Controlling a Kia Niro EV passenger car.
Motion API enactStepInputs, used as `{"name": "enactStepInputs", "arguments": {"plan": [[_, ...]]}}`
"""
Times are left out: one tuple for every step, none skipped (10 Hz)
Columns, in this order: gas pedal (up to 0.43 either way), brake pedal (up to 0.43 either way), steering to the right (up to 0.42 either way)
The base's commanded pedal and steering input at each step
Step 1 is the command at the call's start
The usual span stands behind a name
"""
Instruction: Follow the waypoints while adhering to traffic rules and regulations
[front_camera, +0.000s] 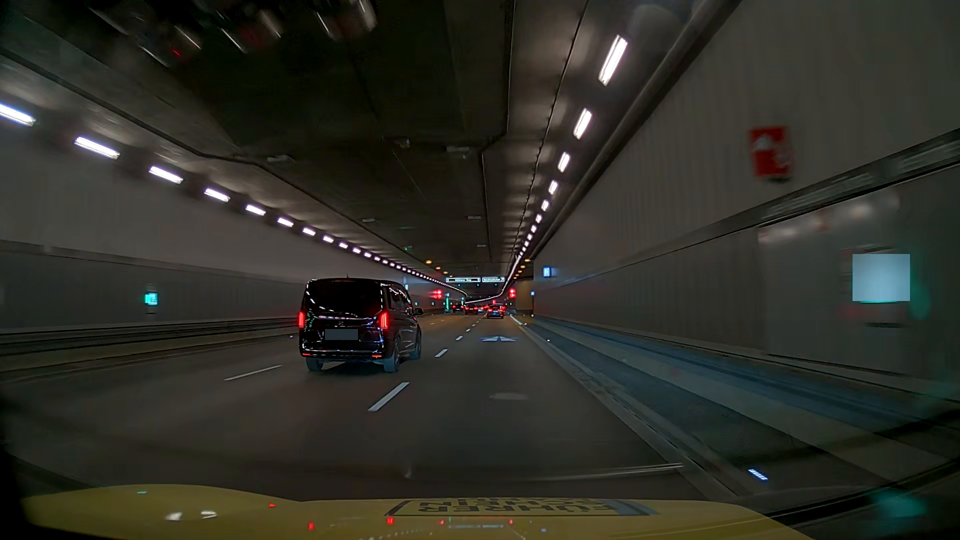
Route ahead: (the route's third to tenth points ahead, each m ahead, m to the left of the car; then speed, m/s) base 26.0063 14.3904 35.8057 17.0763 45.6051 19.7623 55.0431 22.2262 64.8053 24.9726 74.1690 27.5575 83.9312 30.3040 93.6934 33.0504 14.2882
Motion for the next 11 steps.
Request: {"name": "enactStepInputs", "arguments": {"plan": [[0.098,0.0,-0.005],[0.098,0.0,-0.005],[0.098,0.0,-0.005],[0.098,0.0,-0.004],[0.098,0.0,-0.005],[0.098,0.0,-0.005],[0.098,0.0,-0.004],[0.098,0.0,-0.005],[0.098,0.0,-0.005],[0.098,0.0,-0.005],[0.098,0.0,-0.006]]}}
